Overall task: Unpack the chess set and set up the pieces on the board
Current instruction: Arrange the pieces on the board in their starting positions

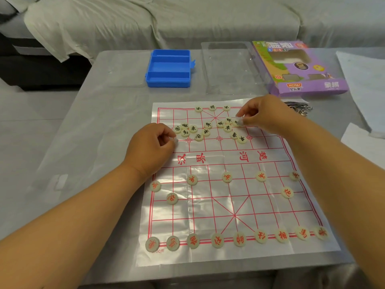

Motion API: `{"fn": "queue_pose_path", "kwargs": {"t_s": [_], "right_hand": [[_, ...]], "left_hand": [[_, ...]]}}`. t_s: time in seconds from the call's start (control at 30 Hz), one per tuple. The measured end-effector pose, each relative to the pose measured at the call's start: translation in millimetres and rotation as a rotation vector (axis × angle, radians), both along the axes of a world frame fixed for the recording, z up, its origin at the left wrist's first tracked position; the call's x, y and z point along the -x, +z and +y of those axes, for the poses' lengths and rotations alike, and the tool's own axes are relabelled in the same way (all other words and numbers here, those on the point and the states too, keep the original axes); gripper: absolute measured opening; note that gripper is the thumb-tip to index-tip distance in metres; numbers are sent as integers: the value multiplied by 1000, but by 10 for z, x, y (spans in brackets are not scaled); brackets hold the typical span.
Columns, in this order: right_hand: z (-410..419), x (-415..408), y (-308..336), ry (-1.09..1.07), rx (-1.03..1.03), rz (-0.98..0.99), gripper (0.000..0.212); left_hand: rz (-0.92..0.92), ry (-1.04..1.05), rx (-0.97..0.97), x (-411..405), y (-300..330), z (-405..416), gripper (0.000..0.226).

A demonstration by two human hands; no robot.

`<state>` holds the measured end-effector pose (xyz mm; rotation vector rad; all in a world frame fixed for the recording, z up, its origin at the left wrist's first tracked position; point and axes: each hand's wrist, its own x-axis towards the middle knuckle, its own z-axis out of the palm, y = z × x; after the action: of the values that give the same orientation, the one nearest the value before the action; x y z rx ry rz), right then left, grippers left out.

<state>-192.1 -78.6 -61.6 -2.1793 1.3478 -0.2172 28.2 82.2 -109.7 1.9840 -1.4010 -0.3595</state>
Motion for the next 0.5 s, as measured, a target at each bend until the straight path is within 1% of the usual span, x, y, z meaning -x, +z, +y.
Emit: {"fn": "queue_pose_path", "kwargs": {"t_s": [0.13, 0.23, 0.37, 0.43, 0.5], "right_hand": [[51, 60, 23, -7, 43, 20, 20], [132, 94, 17, -3, 38, 38, 20], [261, 44, -90, 13, 88, 108, 29], [297, 3, -136, 13, 133, 136, 32], [317, -19, -168, 4, 159, 142, 33]], "left_hand": [[22, -7, 6, 16, 27, 21, 8], [66, 3, 4, 28, 50, 35, 10], [124, 15, -11, 25, 99, 27, 14], [72, 27, -11, 4, 125, 9, 17], [-62, 35, -8, -25, 144, -30, 24]]}}
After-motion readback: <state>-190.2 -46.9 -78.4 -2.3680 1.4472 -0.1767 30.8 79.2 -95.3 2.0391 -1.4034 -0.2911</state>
